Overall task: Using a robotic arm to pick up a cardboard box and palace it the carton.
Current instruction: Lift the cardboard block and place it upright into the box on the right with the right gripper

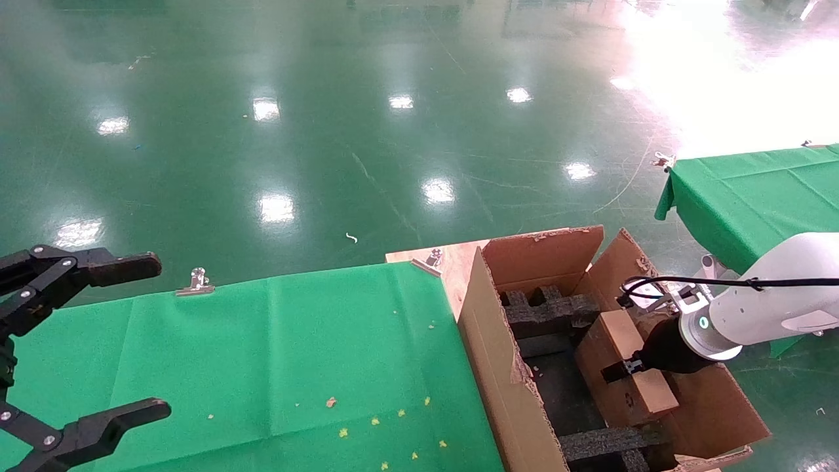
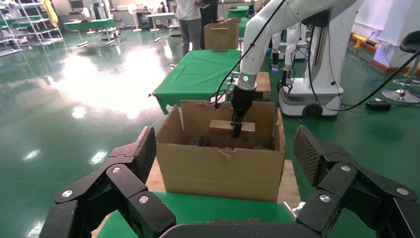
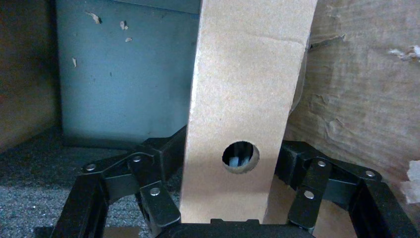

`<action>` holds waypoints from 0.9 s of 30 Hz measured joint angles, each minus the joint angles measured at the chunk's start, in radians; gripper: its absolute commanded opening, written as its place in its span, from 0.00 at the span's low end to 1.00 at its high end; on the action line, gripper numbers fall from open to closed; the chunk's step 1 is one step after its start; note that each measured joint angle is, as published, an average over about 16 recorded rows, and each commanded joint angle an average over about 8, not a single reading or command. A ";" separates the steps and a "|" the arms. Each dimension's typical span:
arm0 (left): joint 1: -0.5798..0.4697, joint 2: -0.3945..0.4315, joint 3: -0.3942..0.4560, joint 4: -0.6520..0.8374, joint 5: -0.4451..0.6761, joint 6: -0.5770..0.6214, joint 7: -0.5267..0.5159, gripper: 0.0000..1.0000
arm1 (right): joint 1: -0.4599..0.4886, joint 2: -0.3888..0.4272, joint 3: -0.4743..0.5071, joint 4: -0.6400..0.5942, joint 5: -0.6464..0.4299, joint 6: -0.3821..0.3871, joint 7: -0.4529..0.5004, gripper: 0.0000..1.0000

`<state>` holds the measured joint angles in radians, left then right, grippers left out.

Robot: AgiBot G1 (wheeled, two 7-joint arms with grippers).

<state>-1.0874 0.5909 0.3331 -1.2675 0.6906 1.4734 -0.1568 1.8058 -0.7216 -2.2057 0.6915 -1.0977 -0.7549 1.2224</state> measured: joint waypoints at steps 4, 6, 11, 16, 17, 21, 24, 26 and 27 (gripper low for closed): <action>0.000 0.000 0.000 0.000 0.000 0.000 0.000 1.00 | 0.003 0.001 -0.001 0.002 -0.002 -0.001 0.000 1.00; 0.000 0.000 0.000 0.000 0.000 0.000 0.000 1.00 | 0.006 0.002 -0.002 0.003 -0.003 -0.002 0.001 1.00; 0.000 0.000 0.000 0.000 0.000 0.000 0.000 1.00 | 0.013 0.005 -0.003 0.007 -0.007 -0.003 0.001 1.00; 0.000 0.000 0.000 0.000 0.000 0.000 0.000 1.00 | 0.023 0.010 -0.006 0.016 -0.014 -0.003 0.003 1.00; 0.000 0.000 0.000 0.000 0.000 0.000 0.000 1.00 | 0.025 0.011 -0.007 0.018 -0.016 -0.003 0.003 1.00; 0.000 0.000 0.000 0.000 0.000 0.000 0.000 1.00 | 0.034 0.016 -0.010 0.028 -0.023 -0.001 0.007 1.00; 0.000 0.000 0.000 0.000 0.000 0.000 0.000 1.00 | 0.043 0.020 -0.011 0.036 -0.029 0.002 0.011 1.00; 0.000 0.000 0.000 0.000 0.000 0.000 0.000 1.00 | 0.052 0.023 -0.012 0.044 -0.034 0.004 0.014 1.00; 0.000 0.000 0.000 0.000 0.000 0.000 0.000 1.00 | 0.058 0.025 -0.012 0.048 -0.036 0.006 0.015 1.00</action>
<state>-1.0876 0.5909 0.3335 -1.2672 0.6903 1.4735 -0.1565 1.8637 -0.6965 -2.2174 0.7391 -1.1335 -0.7490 1.2378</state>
